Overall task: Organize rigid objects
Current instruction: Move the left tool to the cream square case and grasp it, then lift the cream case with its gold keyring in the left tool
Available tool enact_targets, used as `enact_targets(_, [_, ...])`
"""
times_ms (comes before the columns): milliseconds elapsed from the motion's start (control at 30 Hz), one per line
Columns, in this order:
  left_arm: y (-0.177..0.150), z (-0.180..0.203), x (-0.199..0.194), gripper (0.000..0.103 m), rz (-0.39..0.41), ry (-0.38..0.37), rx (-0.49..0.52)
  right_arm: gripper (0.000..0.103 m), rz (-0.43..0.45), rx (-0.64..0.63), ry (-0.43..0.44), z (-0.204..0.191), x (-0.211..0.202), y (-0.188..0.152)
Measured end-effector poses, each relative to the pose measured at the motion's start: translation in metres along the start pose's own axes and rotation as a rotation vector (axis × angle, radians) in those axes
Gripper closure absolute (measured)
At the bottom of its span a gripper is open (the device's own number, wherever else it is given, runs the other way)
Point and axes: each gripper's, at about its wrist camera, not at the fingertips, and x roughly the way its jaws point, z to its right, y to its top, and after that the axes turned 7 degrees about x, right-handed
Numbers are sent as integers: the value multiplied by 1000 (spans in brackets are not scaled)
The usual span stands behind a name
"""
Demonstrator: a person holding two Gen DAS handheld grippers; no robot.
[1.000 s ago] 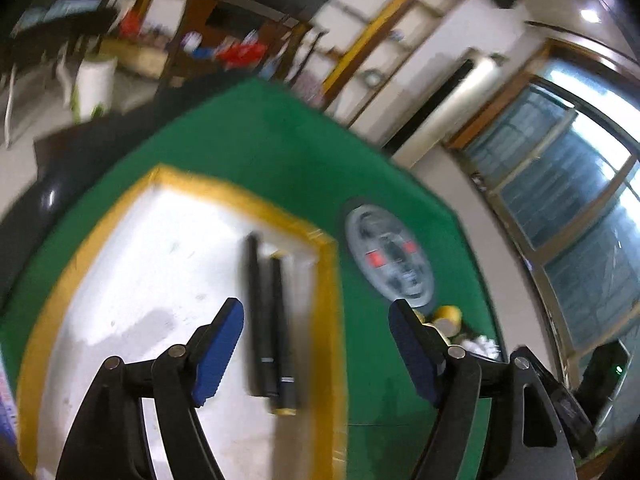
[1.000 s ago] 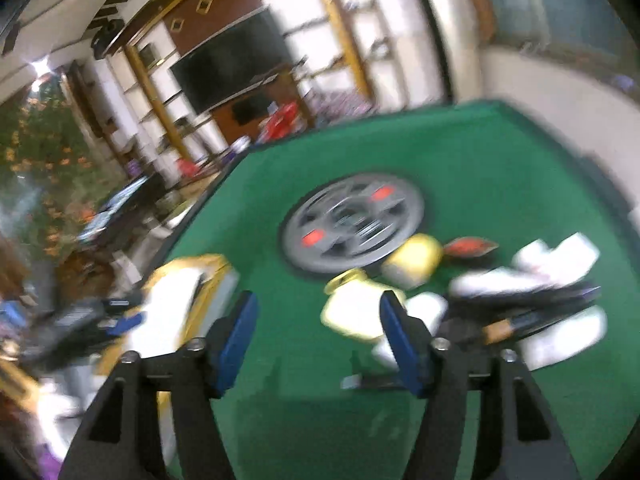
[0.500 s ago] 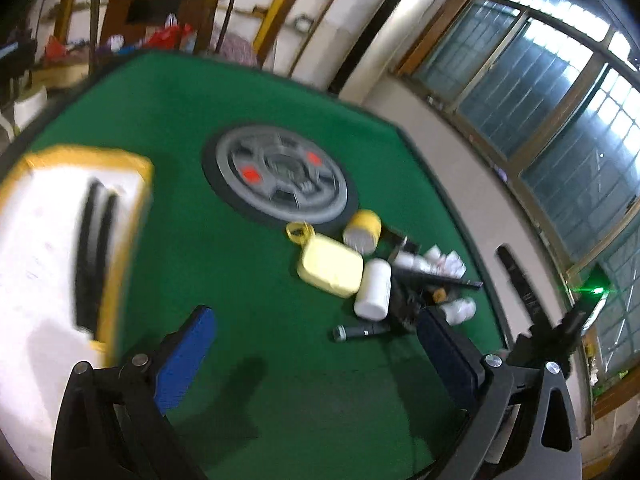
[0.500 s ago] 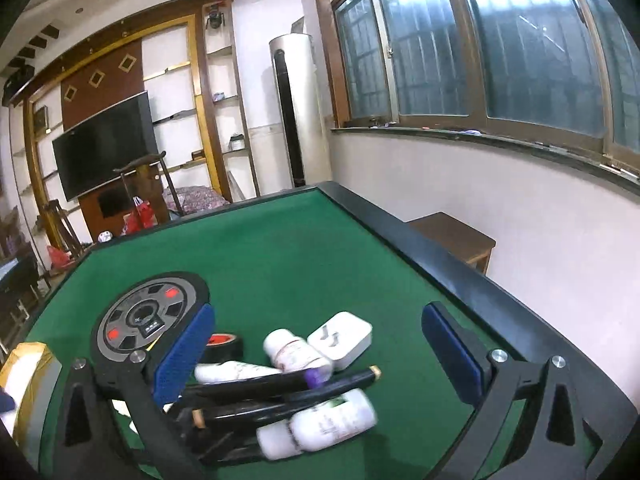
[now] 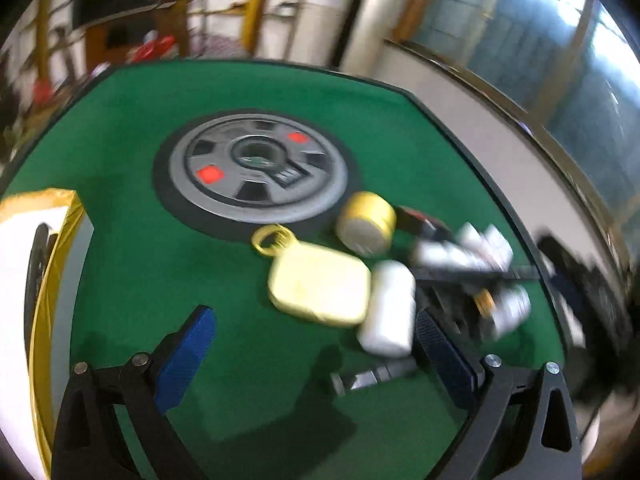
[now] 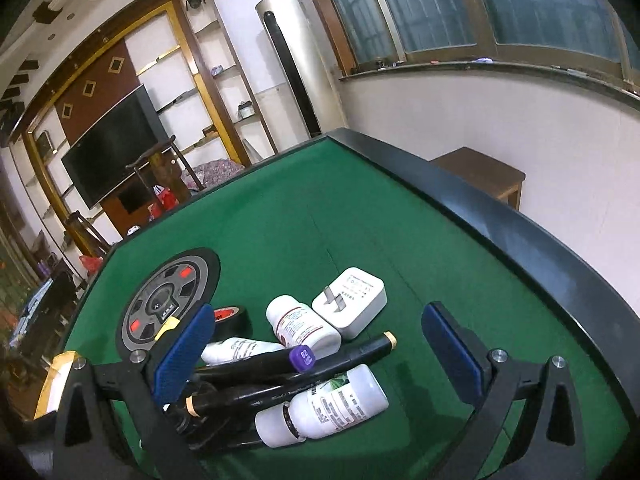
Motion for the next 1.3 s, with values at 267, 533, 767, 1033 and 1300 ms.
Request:
enact_targets(267, [31,3,63,2,-67,126,7,0,-31,-8,-11,-2,8,-1])
enact_targets(533, [18,28,56,37,-155,122,224,0,-77,-12,-29,-4,17,-3])
enact_targets(767, [-20,-2,8,37,-233,-34,204,0,-89,-10,-21,-3,18,-3])
enact_targets(1033, [-44,-18,-38,23,-155,9,27,0,-87,-16,-27,-4,17,-2])
enact_targets(1300, [-52,1,-13,15,-153,71,22,0,-91,-25,-40,-4,18,0])
